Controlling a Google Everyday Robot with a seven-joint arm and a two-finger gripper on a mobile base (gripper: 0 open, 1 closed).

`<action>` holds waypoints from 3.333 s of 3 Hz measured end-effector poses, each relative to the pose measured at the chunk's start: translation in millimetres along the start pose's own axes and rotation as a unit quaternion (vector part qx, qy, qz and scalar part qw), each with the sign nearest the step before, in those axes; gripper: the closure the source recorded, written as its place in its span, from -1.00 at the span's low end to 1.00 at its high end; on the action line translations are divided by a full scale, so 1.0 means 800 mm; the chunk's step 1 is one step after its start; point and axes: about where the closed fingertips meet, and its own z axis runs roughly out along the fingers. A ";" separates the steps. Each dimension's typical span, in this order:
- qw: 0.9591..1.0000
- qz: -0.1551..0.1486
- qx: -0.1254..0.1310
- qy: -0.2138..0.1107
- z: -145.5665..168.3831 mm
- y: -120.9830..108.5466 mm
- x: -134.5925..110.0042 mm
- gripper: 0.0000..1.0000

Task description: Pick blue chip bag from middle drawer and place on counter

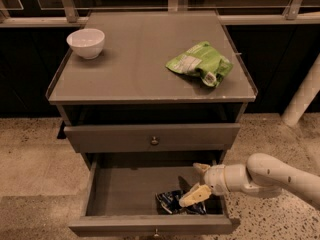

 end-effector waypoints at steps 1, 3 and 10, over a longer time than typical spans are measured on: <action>1.000 0.006 -0.008 -0.007 0.018 -0.012 0.006 -1.00; 1.000 0.025 -0.006 0.004 0.044 -0.026 0.035 -1.00; 0.995 0.040 0.061 0.069 0.074 -0.050 0.111 -0.16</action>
Offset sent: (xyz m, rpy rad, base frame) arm 0.0204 0.0041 -0.0439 0.0377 0.0433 -0.0206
